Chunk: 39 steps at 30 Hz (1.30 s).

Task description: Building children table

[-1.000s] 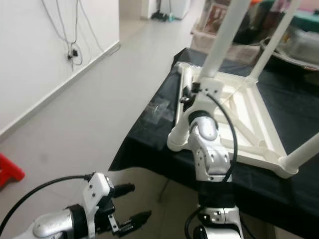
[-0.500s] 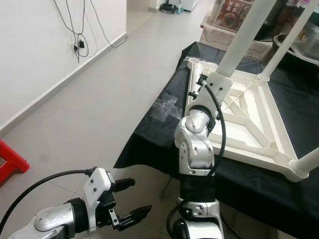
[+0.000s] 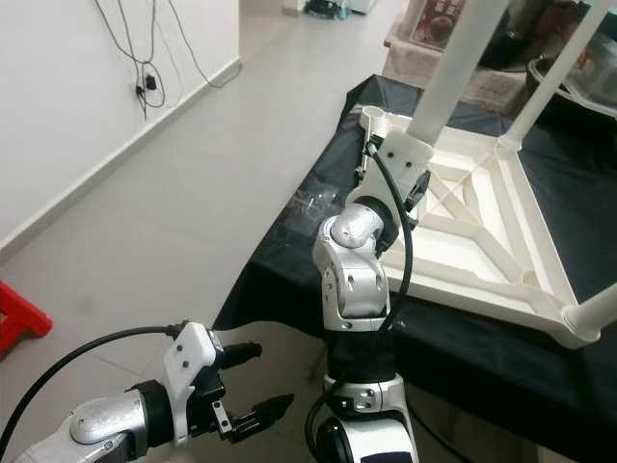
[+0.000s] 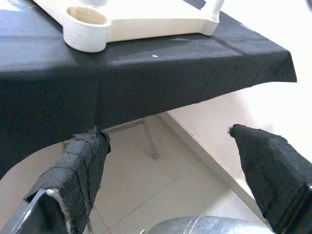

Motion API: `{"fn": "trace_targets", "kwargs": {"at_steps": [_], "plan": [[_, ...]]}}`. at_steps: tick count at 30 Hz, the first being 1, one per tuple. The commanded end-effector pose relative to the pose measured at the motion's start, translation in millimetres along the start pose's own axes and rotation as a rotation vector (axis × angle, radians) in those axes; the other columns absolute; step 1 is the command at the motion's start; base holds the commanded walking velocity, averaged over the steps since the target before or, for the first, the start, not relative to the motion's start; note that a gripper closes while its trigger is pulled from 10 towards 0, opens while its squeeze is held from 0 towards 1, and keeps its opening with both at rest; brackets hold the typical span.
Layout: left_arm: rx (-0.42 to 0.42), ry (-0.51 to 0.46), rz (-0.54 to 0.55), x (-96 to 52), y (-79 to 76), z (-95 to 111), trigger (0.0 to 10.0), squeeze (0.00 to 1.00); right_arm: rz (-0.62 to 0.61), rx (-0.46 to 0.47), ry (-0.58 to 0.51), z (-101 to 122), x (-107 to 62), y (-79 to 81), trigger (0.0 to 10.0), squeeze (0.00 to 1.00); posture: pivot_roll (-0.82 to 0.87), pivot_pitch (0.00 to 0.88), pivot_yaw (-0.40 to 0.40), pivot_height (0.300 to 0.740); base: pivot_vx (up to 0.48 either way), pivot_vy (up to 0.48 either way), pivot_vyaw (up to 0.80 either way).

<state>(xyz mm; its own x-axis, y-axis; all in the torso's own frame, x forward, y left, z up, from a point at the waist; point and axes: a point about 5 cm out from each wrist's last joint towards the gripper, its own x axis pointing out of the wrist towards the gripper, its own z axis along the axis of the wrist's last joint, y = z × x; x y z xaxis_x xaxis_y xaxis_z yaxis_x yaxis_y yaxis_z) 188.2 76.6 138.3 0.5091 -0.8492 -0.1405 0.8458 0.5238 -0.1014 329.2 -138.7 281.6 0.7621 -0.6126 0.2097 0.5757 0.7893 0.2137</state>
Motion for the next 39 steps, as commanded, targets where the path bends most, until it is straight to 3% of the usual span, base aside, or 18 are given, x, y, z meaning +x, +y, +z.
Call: {"fn": "trace_targets", "kwargs": {"at_steps": [1, 5, 6, 10, 11, 14, 15, 17, 18, 19, 25, 39], "plan": [[-0.031, 0.016, -0.011, 2.4, -1.1, -5, 10.0, 0.0, 0.045, 0.079, -0.159, 35, -2.1, 0.9, 10.0, 0.0, 0.11, 0.087, -0.124, 0.74, 0.0, 0.0, 0.0], [-0.039, 0.021, -0.009, 3.2, -0.3, -5, 10.0, 0.0, 0.127, 0.131, -0.209, 45, -3.6, 1.5, 10.0, 0.0, 0.11, 0.087, -0.124, 0.74, 0.0, 0.0, 0.0], [-0.042, 0.019, 0.005, 4.7, 2.4, -4, 10.0, 1.0, 0.214, 0.186, -0.223, 50, -5.4, 2.7, 10.0, 0.0, 0.11, 0.078, -0.12, 0.74, 0.0, 0.0, 0.0], [-0.042, 0.019, 0.005, 4.7, 2.4, -4, 10.0, 1.0, 0.214, 0.186, -0.223, 50, -5.4, 2.7, 10.0, 0.0, 0.11, 0.078, -0.12, 0.74, 0.0, 0.0, 0.0], [-0.048, 0.001, 0.029, 7.0, 6.7, 0, 10.0, 1.0, 0.325, 0.222, -0.202, 49, -7.5, 5.8, 10.0, 0.0, 0.11, 0.077, -0.116, 0.74, 0.0, 0.0, 0.0], [-0.048, 0.001, 0.029, 7.0, 6.7, 0, 10.0, 1.0, 0.325, 0.222, -0.202, 49, -7.5, 5.8, 10.0, 0.0, 0.11, 0.077, -0.116, 0.74, 0.0, 0.0, 0.0], [0.015, -0.029, 0.115, 14.6, 20.7, 11, 10.0, 1.0, 0.497, 0.26, -0.088, 32, -12.9, 9.2, 10.0, 0.0, 0.11, 0.066, -0.113, 0.74, 0.0, 0.0, 0.0], [0.015, -0.029, 0.115, 14.6, 20.7, 11, 10.0, 1.0, 0.497, 0.26, -0.088, 32, -12.9, 9.2, 10.0, 0.0, 0.11, 0.066, -0.113, 0.74, 0.0, 0.0, 0.0], [0.107, -0.058, 0.219, 22.2, 38.7, 26, 10.0, 0.0, 0.658, 0.29, 0.04, 14, -22.2, 10.8, 10.0, 0.0, 0.11, 0.06, -0.11, 0.74, 0.0, 0.0, 0.0], [0.264, -0.08, 0.356, 31.1, 63.8, 45, 10.0, 0.0, 0.891, 0.314, 0.181, -7, -43.8, 11.8, 10.0, 0.0, 0.11, 0.05, -0.106, 0.74, 0.0, 0.0, 0.0], [0.37, -0.04, 0.403, 35.5, 75.7, 47, 10.0, 0.0, 0.996, 0.278, 0.226, -17, -57.0, 9.4, 10.0, 0.0, 0.1, 0.041, -0.102, 0.74, 0.0, 0.0, 0.0], [0.334, -0.005, 0.405, 44.0, 82.6, 37, 10.0, 0.0, 1.14, 0.34, 0.252, -15, -67.2, 3.4, 10.0, 0.0, 0.1, 0.032, -0.1, 0.74, 0.0, 0.0, 0.0]]}}
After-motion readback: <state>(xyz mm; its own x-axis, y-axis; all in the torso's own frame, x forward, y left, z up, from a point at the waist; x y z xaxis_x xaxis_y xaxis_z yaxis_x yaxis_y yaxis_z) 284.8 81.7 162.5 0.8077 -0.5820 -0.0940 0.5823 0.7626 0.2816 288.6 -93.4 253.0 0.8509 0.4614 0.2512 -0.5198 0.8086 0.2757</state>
